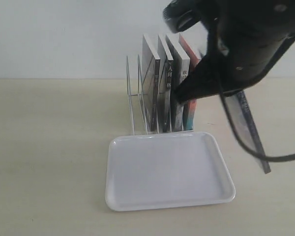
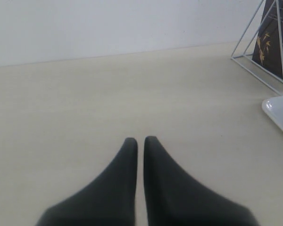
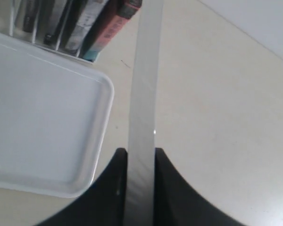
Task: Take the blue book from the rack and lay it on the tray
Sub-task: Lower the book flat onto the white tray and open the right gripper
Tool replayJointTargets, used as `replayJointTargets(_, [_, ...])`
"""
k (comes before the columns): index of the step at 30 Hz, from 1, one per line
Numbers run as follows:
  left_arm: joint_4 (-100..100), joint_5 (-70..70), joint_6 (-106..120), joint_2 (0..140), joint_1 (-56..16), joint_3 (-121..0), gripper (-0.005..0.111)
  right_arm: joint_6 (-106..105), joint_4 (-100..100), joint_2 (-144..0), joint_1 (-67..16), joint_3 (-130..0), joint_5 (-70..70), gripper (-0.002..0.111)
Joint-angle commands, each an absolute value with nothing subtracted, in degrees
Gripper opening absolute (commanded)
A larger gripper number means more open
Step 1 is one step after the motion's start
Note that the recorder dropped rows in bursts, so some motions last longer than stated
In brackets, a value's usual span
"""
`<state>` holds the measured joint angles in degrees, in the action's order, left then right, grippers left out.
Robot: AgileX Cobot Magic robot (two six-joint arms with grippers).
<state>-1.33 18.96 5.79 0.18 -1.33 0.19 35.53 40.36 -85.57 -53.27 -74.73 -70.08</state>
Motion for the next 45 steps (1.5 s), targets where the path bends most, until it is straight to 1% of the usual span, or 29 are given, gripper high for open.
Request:
replayJointTargets(1, [-1.46,18.23,6.02,0.00,-1.22,0.00,0.005,36.74,42.41,-90.62,-57.55,-77.26,-69.96,0.000])
replayJointTargets(7, [-1.46,18.23,6.02,0.00,-1.22,0.00,0.005,35.07,41.45,-99.33,-61.77,-85.94,-69.96,0.000])
replayJointTargets(11, [-1.46,18.23,6.02,0.00,-1.22,0.00,0.005,32.64,39.31,-103.81,-62.82,-91.22,-69.96,0.000])
replayJointTargets(14, [-1.46,18.23,6.02,0.00,-1.22,0.00,0.005,32.66,39.07,-105.64,-62.82,-92.54,-69.96,0.000])
replayJointTargets(25, [-1.46,18.23,6.02,0.00,-1.22,0.00,0.005,32.92,38.13,-107.50,-62.23,-92.55,-69.96,0.000])
replayJointTargets(38, [-1.46,18.23,6.02,0.00,-1.22,0.00,0.005,27.71,33.05,-107.60,-60.42,-92.55,-69.96,0.000])
replayJointTargets(45, [-1.46,18.23,6.02,0.00,-1.22,0.00,0.005,28.62,30.50,-109.34,-57.69,-86.70,-69.96,0.000])
